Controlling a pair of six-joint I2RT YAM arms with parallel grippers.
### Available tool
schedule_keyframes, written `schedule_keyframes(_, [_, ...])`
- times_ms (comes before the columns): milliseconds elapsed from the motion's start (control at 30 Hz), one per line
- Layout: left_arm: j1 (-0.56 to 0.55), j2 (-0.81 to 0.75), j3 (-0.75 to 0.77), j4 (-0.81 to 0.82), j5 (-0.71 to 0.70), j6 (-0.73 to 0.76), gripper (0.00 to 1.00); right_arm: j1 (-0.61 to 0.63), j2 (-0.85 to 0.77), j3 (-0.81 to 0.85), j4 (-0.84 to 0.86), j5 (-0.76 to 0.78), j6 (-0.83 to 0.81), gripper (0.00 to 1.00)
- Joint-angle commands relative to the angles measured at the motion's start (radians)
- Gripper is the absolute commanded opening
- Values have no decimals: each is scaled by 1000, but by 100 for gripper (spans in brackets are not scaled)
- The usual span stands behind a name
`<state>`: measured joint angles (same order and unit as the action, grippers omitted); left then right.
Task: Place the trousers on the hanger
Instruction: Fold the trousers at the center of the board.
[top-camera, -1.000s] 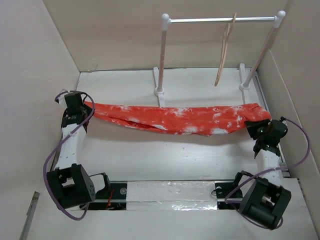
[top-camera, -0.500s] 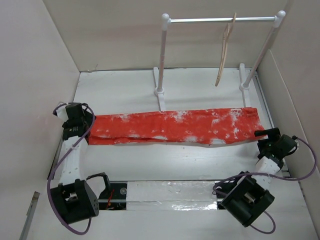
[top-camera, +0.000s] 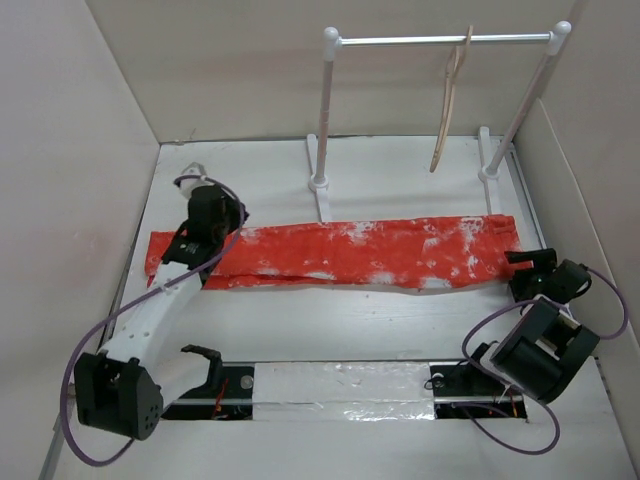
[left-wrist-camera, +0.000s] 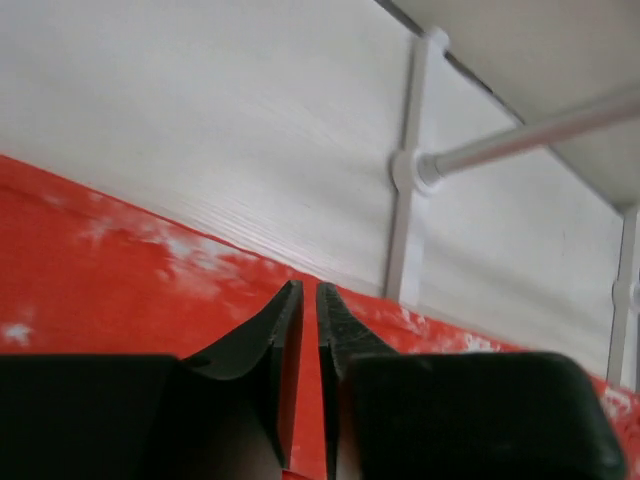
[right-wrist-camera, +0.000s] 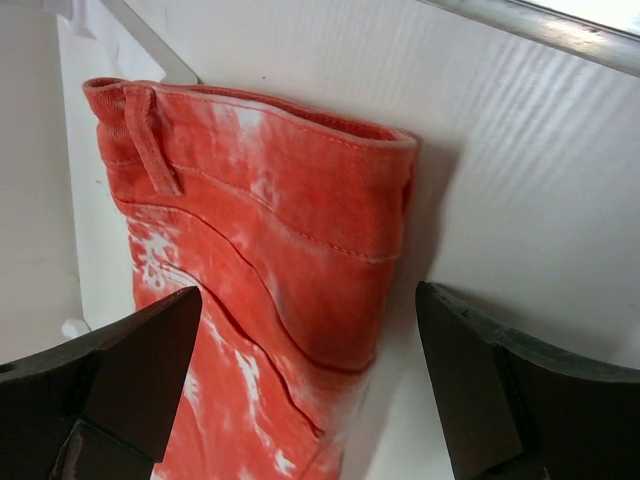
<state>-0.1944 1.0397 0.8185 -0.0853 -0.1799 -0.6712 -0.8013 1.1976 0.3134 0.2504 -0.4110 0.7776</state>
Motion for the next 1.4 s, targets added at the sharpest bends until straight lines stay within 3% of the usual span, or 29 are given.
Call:
schedule_keyframes(0, [-163, 68, 36, 81, -56, -11, 7, 37, 68, 55, 62, 51, 57, 92])
schedule_keyframes(33, [-201, 85, 30, 106, -73, -14, 7, 51, 80, 59, 69, 55, 64, 85])
schedule_keyframes(100, [-294, 117, -21, 171, -93, -14, 3, 51, 91, 70, 69, 58, 75, 53])
schedule_keyframes(167, [-333, 147, -88, 214, -78, -21, 2, 51, 63, 76, 41, 61, 43, 10])
schedule_keyframes(233, [-372, 163, -131, 274, -72, -25, 0, 62, -63, 70, 15, 52, 26, 0])
schedule_keyframes(333, [-457, 180, -186, 329, -82, -19, 0, 144, -264, 62, -57, 64, 9, 0])
schedule_keyframes(467, [-654, 209, -174, 305, -316, -19, 0, 332, -641, 99, -235, 121, -67, 0])
schedule_keyframes(600, [-695, 252, -182, 320, -366, -48, 0, 499, -759, 183, -355, 152, -101, 0])
schedule_keyframes(800, [-718, 330, -241, 402, -308, -85, 0, 657, -721, 415, -459, 150, -146, 0])
schedule_keyframes(967, [-763, 408, -251, 452, -261, -123, 0, 700, -661, 599, -488, 101, -150, 0])
schedule_keyframes(1133, [-812, 503, -231, 466, -271, -156, 0, 734, -648, 639, -462, 41, -113, 0])
schedule_keyframes(1367, [-885, 644, -214, 527, -239, -195, 0, 875, -616, 685, -409, 21, -66, 0])
